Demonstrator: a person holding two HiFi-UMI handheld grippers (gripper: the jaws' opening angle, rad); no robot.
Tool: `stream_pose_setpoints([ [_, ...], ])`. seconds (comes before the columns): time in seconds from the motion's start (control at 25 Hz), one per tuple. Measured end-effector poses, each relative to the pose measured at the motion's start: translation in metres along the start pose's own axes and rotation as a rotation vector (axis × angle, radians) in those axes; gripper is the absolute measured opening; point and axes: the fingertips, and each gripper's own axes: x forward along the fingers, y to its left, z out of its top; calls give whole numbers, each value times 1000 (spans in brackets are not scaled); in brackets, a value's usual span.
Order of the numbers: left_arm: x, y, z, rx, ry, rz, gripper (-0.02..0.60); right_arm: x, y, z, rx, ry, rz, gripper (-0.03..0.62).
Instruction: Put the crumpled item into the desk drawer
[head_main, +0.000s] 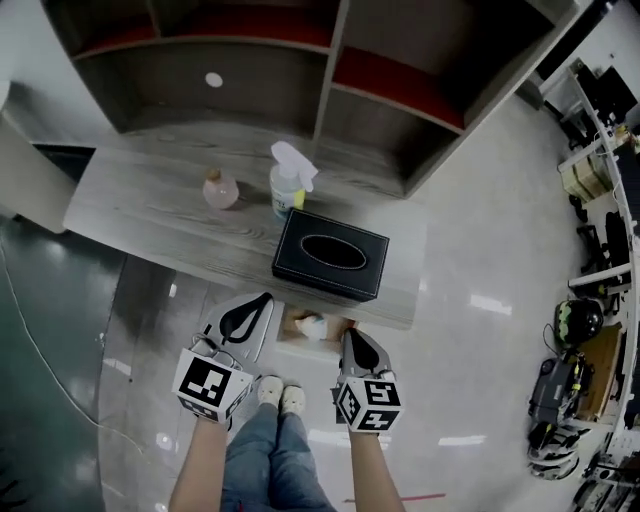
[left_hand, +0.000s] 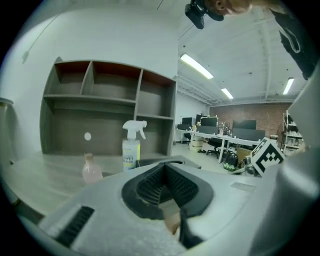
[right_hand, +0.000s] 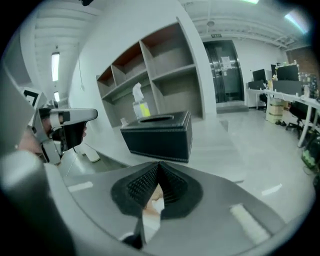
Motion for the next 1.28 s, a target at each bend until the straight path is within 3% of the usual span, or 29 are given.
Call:
stream_pose_setpoints([
  [0.4,-2,-19,164,154,-222,-30,0,-97,-39,200,-74,-391,-125,11],
  [0.68,-16,-31,247,234,-362,-40,0,-157,-37,292,-135,-620,-167,11],
  [0.84,-28,-49,262,248,-378,-26,0,-187,-33,308,-160,-665,-163,11],
  [1.28,-36,-55,256,250,-368,-9,0,-195,-29,295,-161,-663,-162,11],
])
